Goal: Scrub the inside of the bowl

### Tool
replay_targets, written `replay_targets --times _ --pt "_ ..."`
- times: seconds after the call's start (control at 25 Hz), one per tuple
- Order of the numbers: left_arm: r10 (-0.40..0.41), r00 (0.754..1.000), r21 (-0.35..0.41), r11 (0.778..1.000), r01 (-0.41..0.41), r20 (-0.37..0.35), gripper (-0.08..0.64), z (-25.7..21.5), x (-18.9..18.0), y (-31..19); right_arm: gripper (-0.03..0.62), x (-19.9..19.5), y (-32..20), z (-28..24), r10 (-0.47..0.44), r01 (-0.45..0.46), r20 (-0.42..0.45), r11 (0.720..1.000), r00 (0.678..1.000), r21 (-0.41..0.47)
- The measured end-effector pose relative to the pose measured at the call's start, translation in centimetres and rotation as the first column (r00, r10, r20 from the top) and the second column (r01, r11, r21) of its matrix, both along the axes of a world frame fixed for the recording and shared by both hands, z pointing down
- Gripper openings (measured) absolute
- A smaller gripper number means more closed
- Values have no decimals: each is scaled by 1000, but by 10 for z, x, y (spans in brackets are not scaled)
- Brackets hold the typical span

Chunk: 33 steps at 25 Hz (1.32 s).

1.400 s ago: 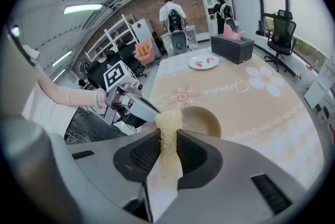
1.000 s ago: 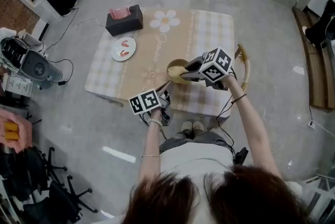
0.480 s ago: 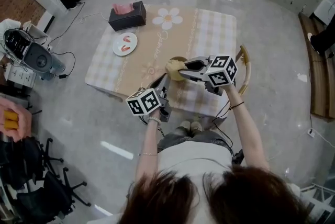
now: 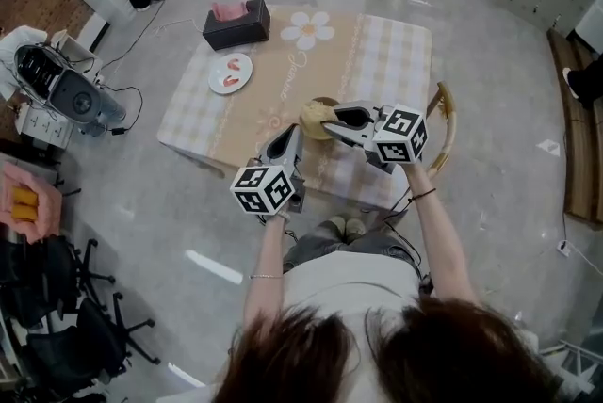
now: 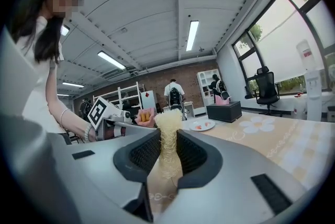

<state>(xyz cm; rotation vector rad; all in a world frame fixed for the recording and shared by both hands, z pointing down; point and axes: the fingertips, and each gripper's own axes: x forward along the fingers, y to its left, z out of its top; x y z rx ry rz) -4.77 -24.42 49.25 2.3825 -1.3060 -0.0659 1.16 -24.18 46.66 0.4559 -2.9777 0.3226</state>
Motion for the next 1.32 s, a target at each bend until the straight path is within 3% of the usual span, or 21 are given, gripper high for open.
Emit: replay_targets --times 0.2,0.36,1.32 --pt "-10 998 59 998 7 61 15 -3 2 1 84 3 0 -4 31 -32 72 999 997 8" --pt "-18 998 76 997 13 67 15 -4 2 1 84 7 -1 -8 54 -56 122 998 991 6" --pt "-53 994 99 994 44 93 11 -13 7 0 84 13 0 -16 42 -47 175 999 984 25"
